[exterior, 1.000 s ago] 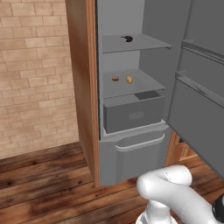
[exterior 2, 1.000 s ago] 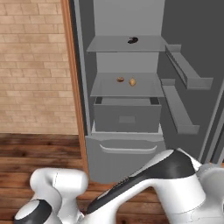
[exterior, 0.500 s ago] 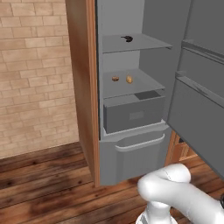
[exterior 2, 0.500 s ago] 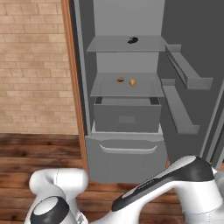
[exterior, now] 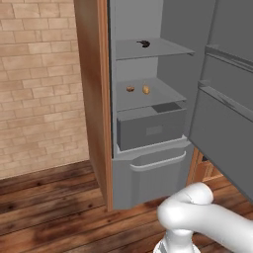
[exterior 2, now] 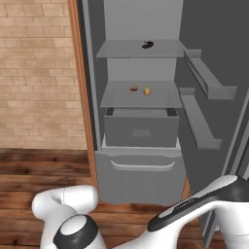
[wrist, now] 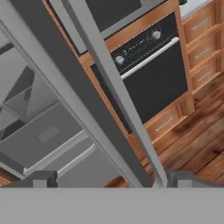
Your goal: Place the onion in the correct fridge rack based on whether it is a fruit or vegetable. Finally, close the fridge door.
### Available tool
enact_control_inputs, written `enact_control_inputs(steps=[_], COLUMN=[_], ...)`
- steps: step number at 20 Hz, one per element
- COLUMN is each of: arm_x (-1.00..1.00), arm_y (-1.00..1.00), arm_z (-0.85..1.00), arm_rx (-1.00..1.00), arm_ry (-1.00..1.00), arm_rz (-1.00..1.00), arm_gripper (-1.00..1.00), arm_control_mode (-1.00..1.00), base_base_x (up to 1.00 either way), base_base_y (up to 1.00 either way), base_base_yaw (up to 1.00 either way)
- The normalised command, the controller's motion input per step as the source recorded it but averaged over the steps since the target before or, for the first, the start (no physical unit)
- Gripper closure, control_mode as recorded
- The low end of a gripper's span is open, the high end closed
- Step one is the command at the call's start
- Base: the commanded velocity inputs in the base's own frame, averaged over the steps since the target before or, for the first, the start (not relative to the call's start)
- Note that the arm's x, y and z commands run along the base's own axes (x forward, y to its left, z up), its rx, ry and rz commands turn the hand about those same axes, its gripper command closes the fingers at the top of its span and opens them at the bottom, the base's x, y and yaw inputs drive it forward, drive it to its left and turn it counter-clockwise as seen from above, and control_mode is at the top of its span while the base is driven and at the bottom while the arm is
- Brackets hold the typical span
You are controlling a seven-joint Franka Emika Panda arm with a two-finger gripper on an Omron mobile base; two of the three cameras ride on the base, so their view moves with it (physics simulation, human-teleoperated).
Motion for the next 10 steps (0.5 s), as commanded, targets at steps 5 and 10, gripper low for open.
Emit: enact_control_inputs(steps=[5,10], arm_x=[0.44,0.06], arm_y=[-0.14,-0.37], arm_z=[-0.24,-0.15], arm_rx=[0.0,0.0], arm_ry=[0.0,0.0], arm_rz=[0.0,0.0], arm_gripper=[-1.0,-1.0], arm_control_mode=[-1.0,-1.0], base_base_x=[0.0,0.0], base_base_y=[0.0,0.0], base_base_yaw=[0.0,0.0])
